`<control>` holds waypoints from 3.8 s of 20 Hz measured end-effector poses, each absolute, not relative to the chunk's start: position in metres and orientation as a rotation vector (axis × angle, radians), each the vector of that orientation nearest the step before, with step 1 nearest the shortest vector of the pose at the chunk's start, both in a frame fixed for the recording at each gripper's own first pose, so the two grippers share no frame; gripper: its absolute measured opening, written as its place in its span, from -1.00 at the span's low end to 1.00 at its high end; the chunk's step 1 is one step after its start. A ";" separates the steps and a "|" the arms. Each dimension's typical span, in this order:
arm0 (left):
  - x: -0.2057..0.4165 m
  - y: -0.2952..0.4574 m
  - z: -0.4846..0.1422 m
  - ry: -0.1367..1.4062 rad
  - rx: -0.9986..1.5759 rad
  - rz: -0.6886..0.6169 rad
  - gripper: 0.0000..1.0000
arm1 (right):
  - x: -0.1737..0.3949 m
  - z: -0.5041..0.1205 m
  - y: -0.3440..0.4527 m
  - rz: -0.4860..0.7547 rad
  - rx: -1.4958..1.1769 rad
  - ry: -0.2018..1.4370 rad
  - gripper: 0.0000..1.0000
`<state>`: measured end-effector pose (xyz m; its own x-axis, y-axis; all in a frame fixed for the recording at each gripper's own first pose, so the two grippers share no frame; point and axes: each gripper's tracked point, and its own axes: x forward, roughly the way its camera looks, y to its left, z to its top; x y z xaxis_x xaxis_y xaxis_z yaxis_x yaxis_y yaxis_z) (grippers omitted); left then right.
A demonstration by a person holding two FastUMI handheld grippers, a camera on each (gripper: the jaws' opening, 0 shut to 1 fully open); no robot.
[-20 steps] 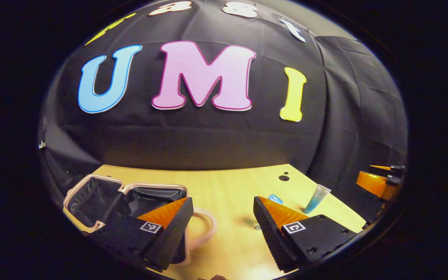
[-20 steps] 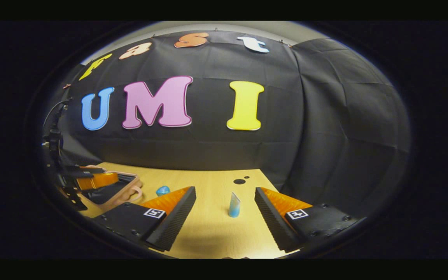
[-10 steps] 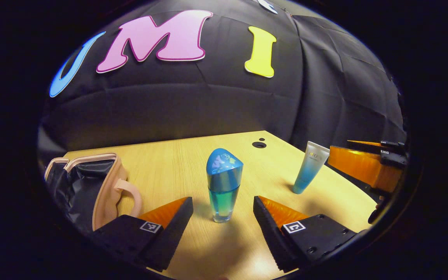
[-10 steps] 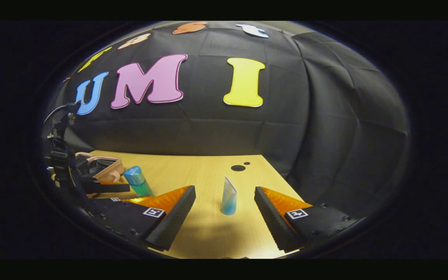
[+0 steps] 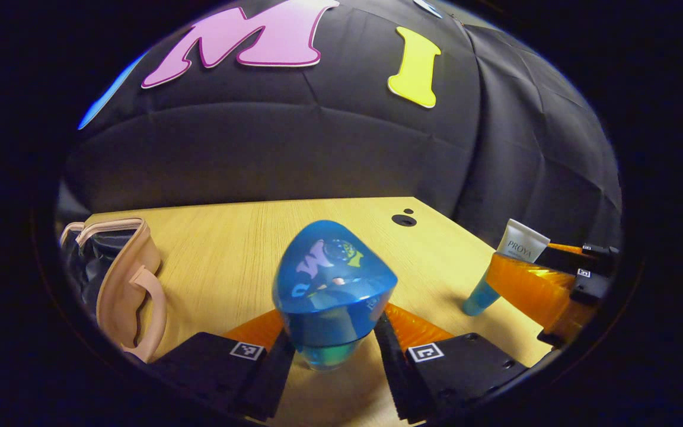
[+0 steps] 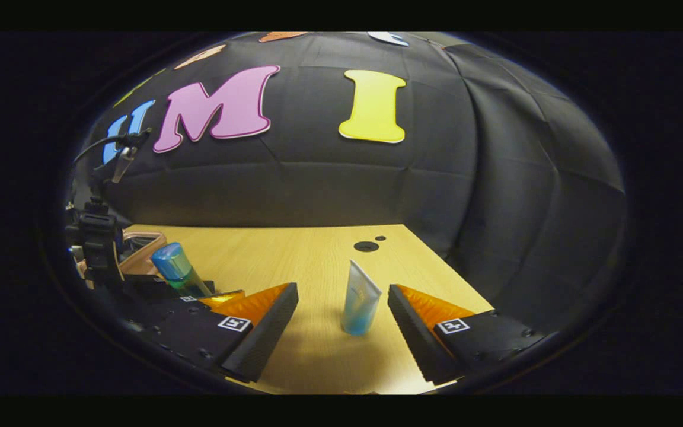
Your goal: First open the suitcase, pack the skin care products into it, and then close the suitcase.
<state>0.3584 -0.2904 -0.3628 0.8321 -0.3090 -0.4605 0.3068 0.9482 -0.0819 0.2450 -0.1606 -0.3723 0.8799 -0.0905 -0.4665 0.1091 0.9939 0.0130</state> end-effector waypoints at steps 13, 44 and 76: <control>0.345 -0.281 -0.368 0.500 0.009 -0.360 -0.05 | 0.269 -0.421 -0.168 -0.177 0.056 0.530 1.00; 0.308 -0.090 -0.232 0.331 -0.077 -0.095 -0.07 | 0.254 -0.292 0.011 0.223 0.042 0.402 -0.27; 0.339 0.086 -0.334 0.869 0.098 0.084 0.28 | 0.200 -0.267 0.108 0.296 0.082 0.516 -0.37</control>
<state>0.3390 0.0863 -0.3338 0.6428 0.1140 -0.7575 -0.0339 0.9921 0.1206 0.2004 0.1079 -0.2666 0.8281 0.2994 -0.4739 -0.2583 0.9541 0.1515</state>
